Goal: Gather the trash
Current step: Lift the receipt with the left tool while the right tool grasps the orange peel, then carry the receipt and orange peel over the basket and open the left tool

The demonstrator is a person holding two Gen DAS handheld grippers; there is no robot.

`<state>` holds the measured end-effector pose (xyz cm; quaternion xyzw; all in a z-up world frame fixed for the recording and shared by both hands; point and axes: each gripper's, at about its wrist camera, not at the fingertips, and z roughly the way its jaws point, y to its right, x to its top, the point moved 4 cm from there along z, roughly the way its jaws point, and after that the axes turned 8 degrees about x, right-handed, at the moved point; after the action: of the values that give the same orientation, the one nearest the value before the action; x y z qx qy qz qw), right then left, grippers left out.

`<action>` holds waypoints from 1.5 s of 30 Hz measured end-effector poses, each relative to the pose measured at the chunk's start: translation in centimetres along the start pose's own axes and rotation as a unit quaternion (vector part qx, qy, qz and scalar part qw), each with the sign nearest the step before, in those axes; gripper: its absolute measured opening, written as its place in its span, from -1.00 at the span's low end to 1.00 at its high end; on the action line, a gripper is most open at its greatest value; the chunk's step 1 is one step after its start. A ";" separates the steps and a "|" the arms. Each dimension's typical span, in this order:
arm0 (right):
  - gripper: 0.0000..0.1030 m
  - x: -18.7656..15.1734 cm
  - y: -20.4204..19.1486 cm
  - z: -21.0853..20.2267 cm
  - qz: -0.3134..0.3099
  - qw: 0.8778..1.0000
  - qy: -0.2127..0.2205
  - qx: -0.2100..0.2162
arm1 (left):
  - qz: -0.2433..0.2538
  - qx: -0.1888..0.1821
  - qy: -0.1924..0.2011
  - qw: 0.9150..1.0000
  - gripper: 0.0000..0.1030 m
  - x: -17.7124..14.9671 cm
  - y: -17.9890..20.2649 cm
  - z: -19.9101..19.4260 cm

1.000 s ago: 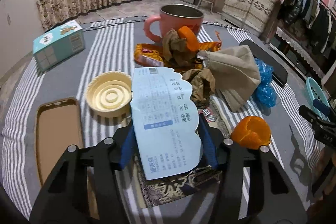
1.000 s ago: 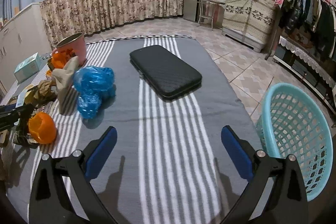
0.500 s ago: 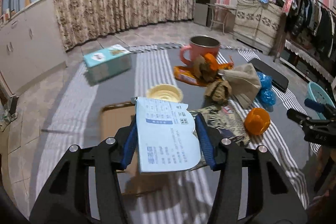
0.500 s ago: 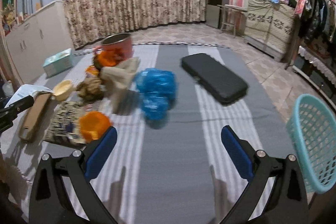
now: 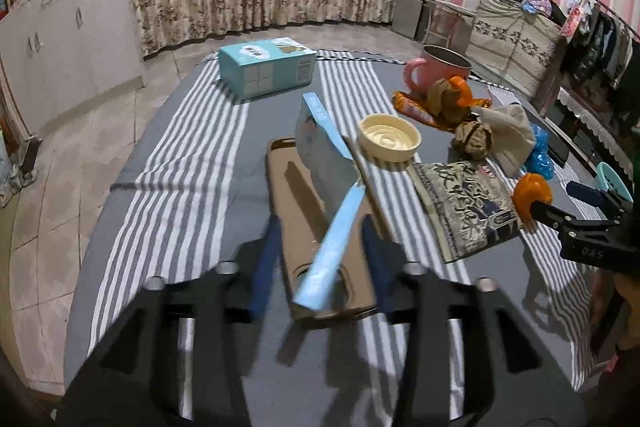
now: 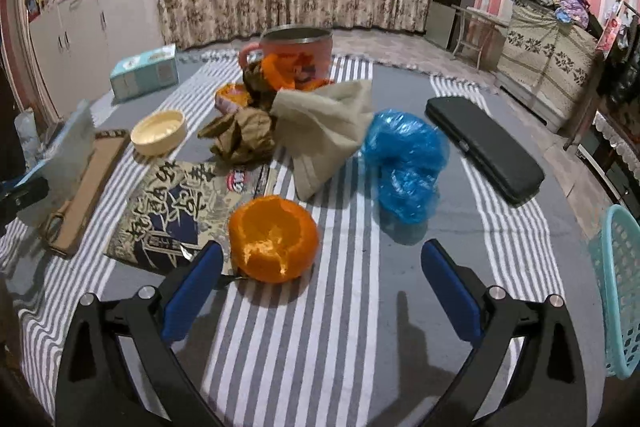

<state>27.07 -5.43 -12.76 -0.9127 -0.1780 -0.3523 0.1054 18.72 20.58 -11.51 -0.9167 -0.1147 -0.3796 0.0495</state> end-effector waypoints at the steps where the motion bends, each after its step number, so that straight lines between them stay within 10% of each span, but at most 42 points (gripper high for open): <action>1: 0.86 0.0 0.1 0.2 0.002 1.000 -0.004 0.004 | -0.001 -0.001 0.000 1.000 0.00 -0.1 -0.1 0.0; 8: 0.18 0.0 0.2 0.7 0.008 0.998 -0.014 0.053 | 0.001 -0.008 -0.007 1.000 0.02 0.1 0.4 0.9; 15: -0.23 0.0 -0.7 0.5 -0.011 0.997 -0.005 0.074 | 0.002 -0.021 -0.031 0.999 -0.85 0.3 1.2 2.2; 33: -0.26 1.2 12.1 -13.2 0.021 0.993 0.112 -0.035 | 0.017 -0.004 0.027 0.999 -0.87 3.7 4.2 -1.2; 45: -0.26 -2.0 23.1 -17.2 0.075 0.984 0.124 -0.101 | 0.081 -0.053 0.073 0.993 -0.87 6.3 16.9 -4.4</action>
<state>24.45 -32.49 -3.12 -0.8789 -0.0577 -0.4698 0.0599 24.25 4.57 -4.00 -0.8942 -0.0159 -0.4455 0.0401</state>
